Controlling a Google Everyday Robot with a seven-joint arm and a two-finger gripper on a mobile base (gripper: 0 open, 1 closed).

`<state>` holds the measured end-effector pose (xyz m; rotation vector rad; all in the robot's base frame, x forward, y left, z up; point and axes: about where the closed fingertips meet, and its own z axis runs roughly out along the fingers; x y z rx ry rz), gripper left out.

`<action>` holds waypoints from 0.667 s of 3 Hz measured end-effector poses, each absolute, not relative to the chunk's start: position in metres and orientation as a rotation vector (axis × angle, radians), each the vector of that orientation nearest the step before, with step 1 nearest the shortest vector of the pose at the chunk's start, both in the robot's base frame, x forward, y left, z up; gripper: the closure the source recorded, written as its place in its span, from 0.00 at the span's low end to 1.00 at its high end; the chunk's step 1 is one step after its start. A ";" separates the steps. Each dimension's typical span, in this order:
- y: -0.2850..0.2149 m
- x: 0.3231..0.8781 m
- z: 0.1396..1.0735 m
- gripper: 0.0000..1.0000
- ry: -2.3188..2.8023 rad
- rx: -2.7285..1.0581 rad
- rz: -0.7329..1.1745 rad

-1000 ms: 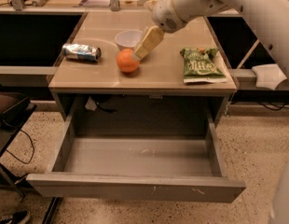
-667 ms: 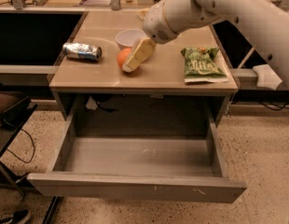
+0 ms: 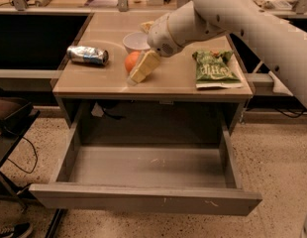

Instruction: Place orange into top drawer

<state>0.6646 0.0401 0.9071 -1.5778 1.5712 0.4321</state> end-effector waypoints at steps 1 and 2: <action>0.045 0.675 0.877 0.00 1.602 -1.578 0.444; 0.035 0.684 0.863 0.00 1.637 -1.542 0.432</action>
Offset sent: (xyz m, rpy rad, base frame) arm 0.0317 -0.0295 -0.0569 0.0016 0.0396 -0.1223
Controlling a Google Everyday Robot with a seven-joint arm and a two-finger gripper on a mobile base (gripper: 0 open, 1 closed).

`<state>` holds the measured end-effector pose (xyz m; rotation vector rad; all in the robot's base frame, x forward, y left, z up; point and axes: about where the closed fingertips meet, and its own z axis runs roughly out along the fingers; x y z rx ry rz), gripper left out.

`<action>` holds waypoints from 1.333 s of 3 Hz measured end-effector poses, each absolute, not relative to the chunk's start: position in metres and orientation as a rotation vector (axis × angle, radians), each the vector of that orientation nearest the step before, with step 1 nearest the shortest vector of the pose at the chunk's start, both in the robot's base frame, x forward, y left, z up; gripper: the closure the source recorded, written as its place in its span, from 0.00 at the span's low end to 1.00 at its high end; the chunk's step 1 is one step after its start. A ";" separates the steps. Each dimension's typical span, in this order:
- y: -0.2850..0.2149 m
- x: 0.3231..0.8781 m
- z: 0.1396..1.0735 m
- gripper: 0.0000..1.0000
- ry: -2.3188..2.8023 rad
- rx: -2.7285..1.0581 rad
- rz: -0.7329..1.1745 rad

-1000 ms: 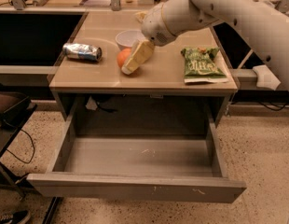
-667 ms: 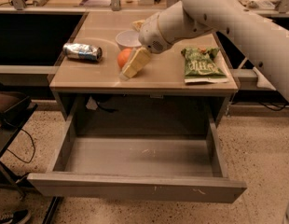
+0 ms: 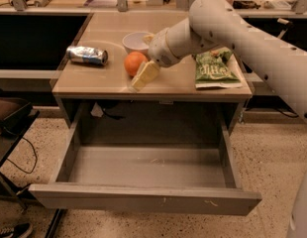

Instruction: Place orange into top drawer

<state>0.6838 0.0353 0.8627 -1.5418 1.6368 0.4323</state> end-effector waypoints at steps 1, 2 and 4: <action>0.035 0.684 0.862 0.00 1.638 -1.539 0.431; 0.039 0.686 0.853 0.00 1.655 -1.558 0.467; 0.050 0.690 0.845 0.18 1.667 -1.579 0.517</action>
Offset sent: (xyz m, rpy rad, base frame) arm 0.0060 0.0041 -0.0175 -0.0100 0.0769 0.0290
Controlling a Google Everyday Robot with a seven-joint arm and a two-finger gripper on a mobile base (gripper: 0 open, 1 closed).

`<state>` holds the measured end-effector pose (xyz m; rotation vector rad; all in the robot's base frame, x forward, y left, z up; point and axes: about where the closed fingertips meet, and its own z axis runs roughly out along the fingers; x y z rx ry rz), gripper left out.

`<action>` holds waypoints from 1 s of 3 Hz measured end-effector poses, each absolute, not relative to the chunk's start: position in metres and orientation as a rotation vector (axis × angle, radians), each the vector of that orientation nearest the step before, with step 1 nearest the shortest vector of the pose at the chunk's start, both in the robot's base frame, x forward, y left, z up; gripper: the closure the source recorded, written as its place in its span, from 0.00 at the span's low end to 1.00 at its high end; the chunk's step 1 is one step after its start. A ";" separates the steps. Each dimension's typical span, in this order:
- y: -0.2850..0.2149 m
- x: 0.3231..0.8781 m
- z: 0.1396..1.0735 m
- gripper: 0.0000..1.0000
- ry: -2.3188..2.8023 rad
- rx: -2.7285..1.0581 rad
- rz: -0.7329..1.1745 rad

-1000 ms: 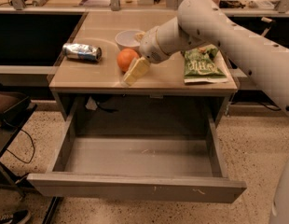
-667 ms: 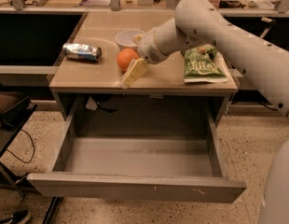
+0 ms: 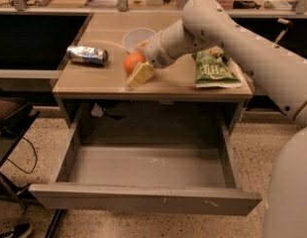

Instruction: Place orange into top drawer

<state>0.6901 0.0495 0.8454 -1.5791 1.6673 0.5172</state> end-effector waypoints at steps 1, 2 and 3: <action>0.050 0.690 0.845 0.42 1.667 -1.579 0.517; 0.050 0.690 0.845 0.65 1.667 -1.579 0.517; 0.050 0.690 0.846 0.89 1.667 -1.579 0.517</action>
Offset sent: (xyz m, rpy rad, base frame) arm 0.0000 0.0000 0.0000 0.0000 0.0000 0.0000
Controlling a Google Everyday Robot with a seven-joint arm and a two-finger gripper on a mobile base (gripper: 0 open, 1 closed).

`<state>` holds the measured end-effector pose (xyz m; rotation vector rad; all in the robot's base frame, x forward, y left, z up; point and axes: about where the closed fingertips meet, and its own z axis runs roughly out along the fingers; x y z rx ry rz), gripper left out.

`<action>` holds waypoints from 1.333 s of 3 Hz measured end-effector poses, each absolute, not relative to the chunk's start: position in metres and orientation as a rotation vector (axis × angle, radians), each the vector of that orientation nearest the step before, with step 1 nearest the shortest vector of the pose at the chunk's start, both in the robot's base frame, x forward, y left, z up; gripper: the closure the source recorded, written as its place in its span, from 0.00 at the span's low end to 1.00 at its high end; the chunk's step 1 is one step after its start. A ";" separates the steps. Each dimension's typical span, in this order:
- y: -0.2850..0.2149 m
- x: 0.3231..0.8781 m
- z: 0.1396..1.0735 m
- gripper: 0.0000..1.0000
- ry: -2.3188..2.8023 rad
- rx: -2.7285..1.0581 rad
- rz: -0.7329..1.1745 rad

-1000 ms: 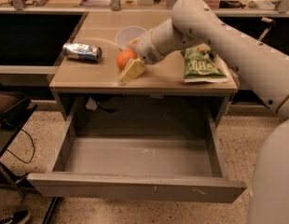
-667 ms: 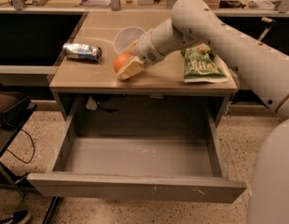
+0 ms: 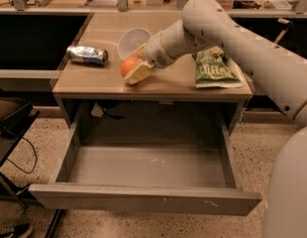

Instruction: Place orange into top drawer

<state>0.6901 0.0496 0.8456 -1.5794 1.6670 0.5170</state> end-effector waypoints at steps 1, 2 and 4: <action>0.052 0.690 0.886 1.00 1.591 -1.615 0.437; 0.055 0.691 0.961 1.00 1.472 -1.651 0.287; 0.040 0.639 1.028 1.00 1.396 -1.707 0.237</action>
Offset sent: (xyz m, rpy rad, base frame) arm 0.0020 0.0036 0.2246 -0.0968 -0.4647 0.0582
